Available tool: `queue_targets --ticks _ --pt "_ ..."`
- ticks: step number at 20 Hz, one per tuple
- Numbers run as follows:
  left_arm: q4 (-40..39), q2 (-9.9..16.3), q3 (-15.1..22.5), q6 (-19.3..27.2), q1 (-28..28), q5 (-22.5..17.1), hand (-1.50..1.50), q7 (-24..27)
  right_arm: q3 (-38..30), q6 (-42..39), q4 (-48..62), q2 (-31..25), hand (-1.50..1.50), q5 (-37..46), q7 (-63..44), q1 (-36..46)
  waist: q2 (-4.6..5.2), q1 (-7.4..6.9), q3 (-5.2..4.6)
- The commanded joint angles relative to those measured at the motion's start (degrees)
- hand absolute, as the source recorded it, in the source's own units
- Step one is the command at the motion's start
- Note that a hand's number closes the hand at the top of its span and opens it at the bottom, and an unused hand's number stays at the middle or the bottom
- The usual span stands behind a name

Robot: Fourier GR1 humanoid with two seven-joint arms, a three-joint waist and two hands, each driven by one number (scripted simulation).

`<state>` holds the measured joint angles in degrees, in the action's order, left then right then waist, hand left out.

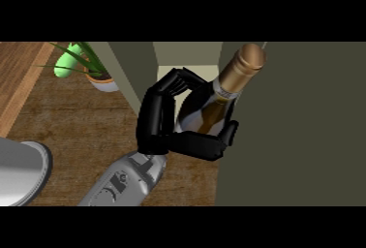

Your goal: Pick up the wine, place it into the cabinet and close the cabinet

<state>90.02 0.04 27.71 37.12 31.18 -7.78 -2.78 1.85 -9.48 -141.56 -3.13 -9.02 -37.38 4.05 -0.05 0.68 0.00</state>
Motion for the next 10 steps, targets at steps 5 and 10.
queue_targets --ticks 5,10 --pt "-8.6 0.0 1.3 3.5 0.4 -9.6 1.50 11.0 -4.4 0.3 -3.7 -1.9 -1.50 -6.4 -2.6 2.1 0.17 0.34 -0.01" --pt "-10.1 0.0 -0.4 1.0 -0.4 -12.4 1.50 14.7 -3.1 0.0 -5.9 -1.2 -1.50 -5.2 -1.9 -0.4 0.08 0.01 -0.01"
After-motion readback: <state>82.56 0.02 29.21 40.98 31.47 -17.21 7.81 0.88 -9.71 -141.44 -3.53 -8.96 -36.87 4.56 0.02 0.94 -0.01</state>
